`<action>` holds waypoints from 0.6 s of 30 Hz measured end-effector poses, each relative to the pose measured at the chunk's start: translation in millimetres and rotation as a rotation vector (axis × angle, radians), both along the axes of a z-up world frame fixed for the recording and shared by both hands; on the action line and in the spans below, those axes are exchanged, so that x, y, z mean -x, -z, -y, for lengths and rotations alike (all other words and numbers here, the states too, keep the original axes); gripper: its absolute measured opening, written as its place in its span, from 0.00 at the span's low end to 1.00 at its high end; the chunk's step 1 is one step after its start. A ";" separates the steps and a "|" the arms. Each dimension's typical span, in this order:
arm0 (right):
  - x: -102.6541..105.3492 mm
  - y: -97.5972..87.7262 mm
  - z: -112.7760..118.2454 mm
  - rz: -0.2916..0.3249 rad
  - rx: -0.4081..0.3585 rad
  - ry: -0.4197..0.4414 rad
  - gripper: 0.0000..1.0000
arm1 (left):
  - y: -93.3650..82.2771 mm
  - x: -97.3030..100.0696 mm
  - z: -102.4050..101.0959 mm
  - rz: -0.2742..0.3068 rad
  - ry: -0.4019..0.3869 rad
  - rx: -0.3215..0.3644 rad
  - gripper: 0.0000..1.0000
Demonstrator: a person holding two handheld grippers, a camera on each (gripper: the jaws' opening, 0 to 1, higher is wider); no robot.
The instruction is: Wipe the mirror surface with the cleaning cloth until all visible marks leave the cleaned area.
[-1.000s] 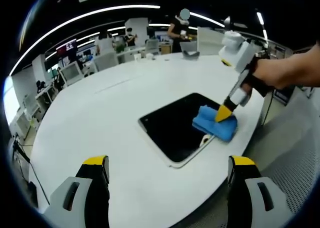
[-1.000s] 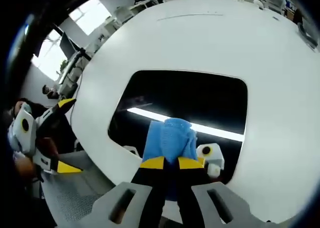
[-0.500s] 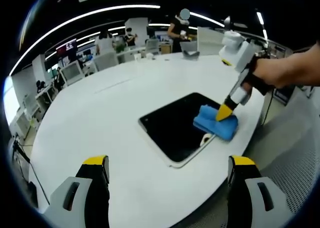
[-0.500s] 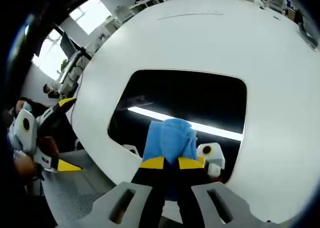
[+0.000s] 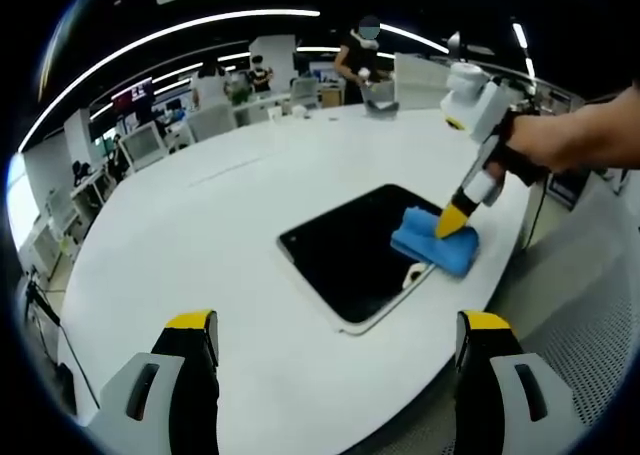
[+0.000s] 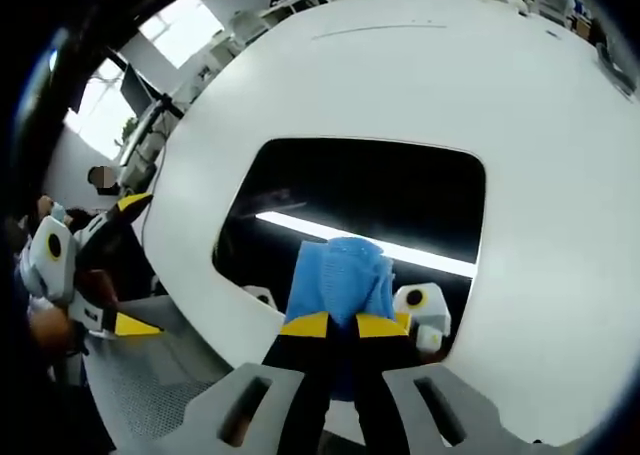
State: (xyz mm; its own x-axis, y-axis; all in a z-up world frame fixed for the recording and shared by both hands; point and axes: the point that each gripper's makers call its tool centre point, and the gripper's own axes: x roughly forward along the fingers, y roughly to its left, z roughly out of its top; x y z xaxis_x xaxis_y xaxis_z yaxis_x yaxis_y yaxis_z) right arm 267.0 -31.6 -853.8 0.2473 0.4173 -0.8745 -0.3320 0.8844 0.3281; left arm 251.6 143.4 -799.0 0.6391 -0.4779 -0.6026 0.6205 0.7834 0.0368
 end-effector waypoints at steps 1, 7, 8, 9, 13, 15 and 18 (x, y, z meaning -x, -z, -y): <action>0.1 0.1 1.0 0.000 0.000 -0.001 0.02 | 0.0 0.0 0.0 0.000 0.000 0.000 0.99; 0.2 0.3 4.0 0.000 -0.001 0.000 0.02 | 0.2 0.0 0.0 -0.001 -0.001 0.001 0.99; 0.2 0.3 4.1 0.000 0.000 -0.001 0.02 | 0.3 0.1 -0.1 -0.002 -0.001 0.000 0.99; 0.0 0.6 5.2 -0.001 0.000 -0.001 0.02 | 0.3 -0.1 -0.2 -0.001 -0.001 -0.001 0.99; 0.1 0.8 8.7 0.002 -0.003 0.003 0.02 | 0.3 -0.2 -0.4 -0.001 -0.003 0.001 0.99; 0.3 0.8 10.8 0.001 -0.003 0.005 0.02 | 0.8 0.2 -0.3 -0.003 -0.001 -0.001 0.99; 0.4 1.3 14.3 0.000 -0.003 0.008 0.02 | 0.4 0.5 0.1 -0.003 0.000 -0.001 0.99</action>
State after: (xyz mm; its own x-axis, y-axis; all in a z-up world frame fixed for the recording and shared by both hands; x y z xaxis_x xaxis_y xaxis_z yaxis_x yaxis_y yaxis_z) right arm 266.6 -45.9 -855.2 0.2510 0.4178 -0.8732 -0.3247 0.8861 0.3307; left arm 251.1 143.3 -799.4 0.6375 -0.4774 -0.6047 0.6207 0.7833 0.0359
